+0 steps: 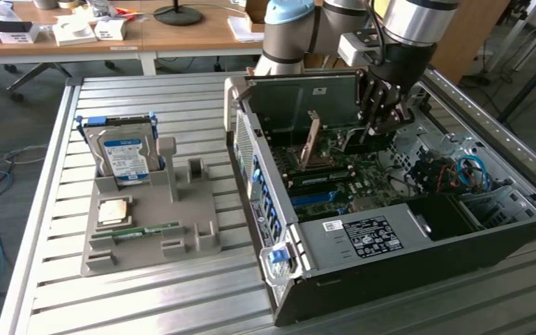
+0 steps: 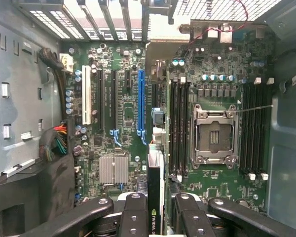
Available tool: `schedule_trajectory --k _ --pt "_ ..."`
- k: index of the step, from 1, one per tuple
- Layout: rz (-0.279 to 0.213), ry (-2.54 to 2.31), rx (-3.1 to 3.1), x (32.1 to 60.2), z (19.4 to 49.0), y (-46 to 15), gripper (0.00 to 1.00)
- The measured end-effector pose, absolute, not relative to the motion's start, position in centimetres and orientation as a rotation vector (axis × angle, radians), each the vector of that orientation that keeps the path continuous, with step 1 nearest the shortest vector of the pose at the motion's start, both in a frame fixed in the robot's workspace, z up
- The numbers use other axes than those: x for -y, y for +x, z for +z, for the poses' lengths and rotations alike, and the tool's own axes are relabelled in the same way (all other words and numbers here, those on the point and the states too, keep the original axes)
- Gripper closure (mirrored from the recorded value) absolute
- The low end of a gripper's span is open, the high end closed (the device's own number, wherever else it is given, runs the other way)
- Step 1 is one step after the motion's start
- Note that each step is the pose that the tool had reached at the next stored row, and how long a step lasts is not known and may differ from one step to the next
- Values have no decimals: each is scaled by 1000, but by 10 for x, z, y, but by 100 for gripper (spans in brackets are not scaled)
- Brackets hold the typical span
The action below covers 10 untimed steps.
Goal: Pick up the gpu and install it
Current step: 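Insert the gpu into the slot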
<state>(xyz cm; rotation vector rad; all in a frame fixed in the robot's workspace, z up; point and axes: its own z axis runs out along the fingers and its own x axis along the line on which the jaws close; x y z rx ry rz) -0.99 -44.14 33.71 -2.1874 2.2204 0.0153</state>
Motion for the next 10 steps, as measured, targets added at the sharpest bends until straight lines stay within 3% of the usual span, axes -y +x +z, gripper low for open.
schedule_trajectory --k 10 --pt "16 -2187 -2220 441 332 -10 74"
